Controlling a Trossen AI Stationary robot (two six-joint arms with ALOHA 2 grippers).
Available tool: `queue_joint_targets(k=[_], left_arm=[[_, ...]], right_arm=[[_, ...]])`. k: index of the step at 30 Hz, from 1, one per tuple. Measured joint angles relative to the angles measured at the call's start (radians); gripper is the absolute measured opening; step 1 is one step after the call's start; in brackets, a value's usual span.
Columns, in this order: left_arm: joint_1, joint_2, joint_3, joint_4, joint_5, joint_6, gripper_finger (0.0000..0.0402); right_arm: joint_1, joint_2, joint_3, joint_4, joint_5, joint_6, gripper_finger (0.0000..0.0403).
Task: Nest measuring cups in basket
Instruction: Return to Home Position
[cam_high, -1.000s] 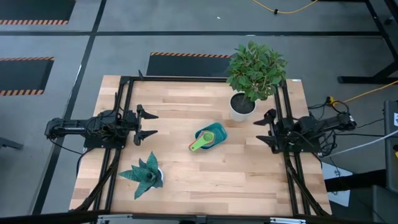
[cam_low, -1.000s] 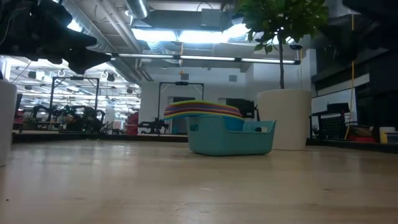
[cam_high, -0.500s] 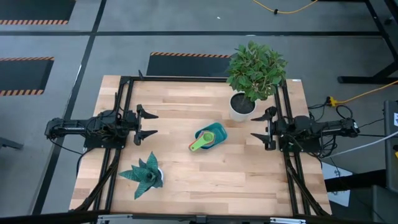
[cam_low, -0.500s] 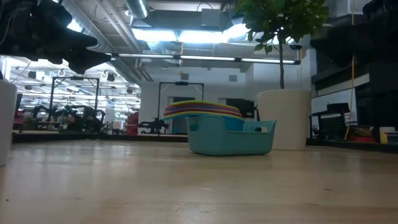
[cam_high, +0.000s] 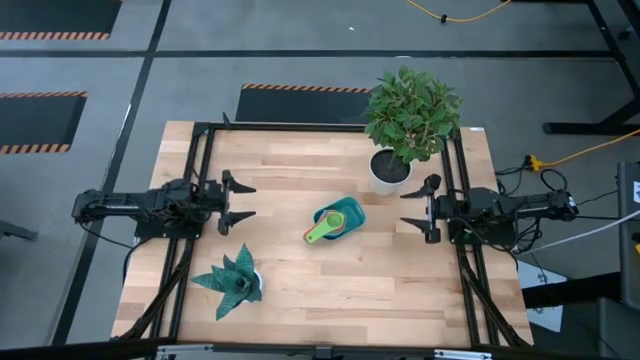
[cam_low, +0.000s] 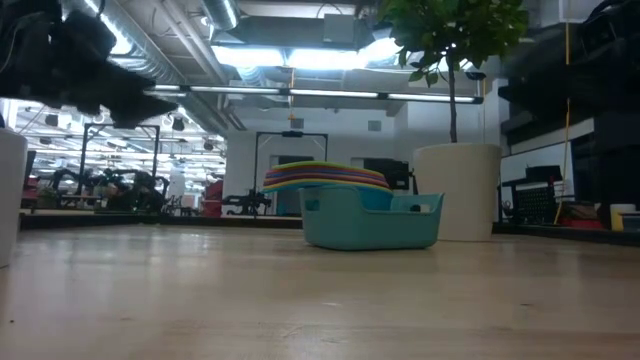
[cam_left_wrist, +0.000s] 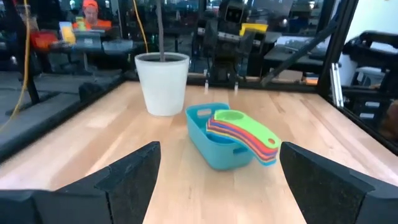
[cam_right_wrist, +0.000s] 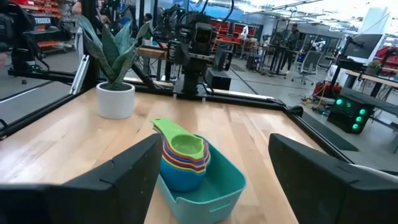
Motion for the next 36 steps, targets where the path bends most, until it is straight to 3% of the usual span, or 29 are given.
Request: queue_joint_targets(k=[36], left_arm=[[0.000,0.009,0.000,-0.020,0.014,0.032,0.0324]], right_arm=[[0.000,0.000,0.001,-0.003,-0.021,0.029,0.0300]])
